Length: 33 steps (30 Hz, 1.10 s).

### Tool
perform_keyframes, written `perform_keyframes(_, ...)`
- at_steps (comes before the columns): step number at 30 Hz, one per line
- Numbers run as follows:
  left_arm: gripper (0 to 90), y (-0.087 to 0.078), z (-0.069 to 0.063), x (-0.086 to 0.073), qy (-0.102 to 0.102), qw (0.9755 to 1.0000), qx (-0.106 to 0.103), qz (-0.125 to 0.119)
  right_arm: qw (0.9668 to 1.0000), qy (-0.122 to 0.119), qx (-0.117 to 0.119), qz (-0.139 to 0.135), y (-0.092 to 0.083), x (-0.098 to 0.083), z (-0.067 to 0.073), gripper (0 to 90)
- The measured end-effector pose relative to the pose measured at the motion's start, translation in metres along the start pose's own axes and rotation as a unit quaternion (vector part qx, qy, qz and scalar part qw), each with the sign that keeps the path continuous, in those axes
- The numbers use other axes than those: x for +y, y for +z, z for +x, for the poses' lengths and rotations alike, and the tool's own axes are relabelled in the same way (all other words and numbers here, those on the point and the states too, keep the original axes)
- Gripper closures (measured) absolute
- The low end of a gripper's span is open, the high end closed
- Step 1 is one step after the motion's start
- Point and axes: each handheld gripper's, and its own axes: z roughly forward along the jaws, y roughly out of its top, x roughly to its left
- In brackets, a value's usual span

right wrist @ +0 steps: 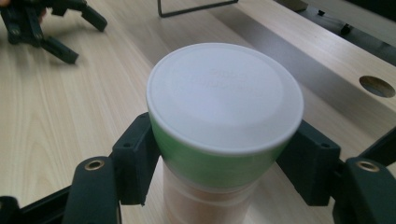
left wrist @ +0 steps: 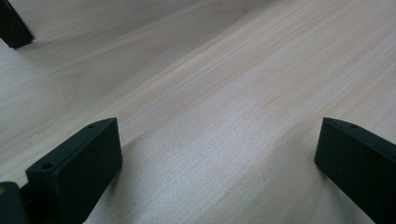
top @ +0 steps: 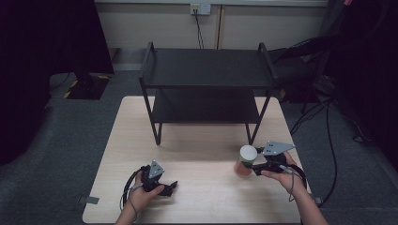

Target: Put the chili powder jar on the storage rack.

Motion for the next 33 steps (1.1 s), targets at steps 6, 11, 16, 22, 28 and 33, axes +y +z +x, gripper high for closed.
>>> perform_keyframes(6, 0.0, 0.000, 0.000, 0.000, 0.000, 1.0000, 0.000, 0.000, 1.0000, 0.007, -0.004, -0.004, -0.008, 0.027, 0.006, 33.9)
perform_keyframes(11, 0.0, 0.000, 0.000, 0.000, 0.000, 1.0000, 0.000, 0.000, 0.9998, 0.009, -0.016, 0.000, -0.012, 0.063, 0.009, 33.9)
perform_keyframes(16, 0.0, 0.000, 0.000, 0.000, 0.000, 1.0000, 0.000, 0.000, 0.9994, 0.025, -0.024, -0.005, -0.014, 0.097, 0.009, 33.9)
perform_keyframes(22, 0.0, 0.000, 0.000, 0.000, 0.000, 1.0000, 0.000, 0.001, 0.9971, 0.051, -0.052, -0.024, -0.011, 0.132, 0.011, 34.0)
perform_keyframes(28, 0.0, 0.000, 0.000, 0.000, 0.000, 1.0000, 0.000, 0.000, 0.9947, 0.062, -0.075, -0.032, 0.001, 0.157, 0.010, 34.0)
perform_keyframes(33, 0.0, 0.000, 0.000, 0.000, 0.000, 1.0000, 0.000, 0.000, 0.9931, 0.072, -0.088, -0.027, 0.016, 0.173, 0.007, 33.9)
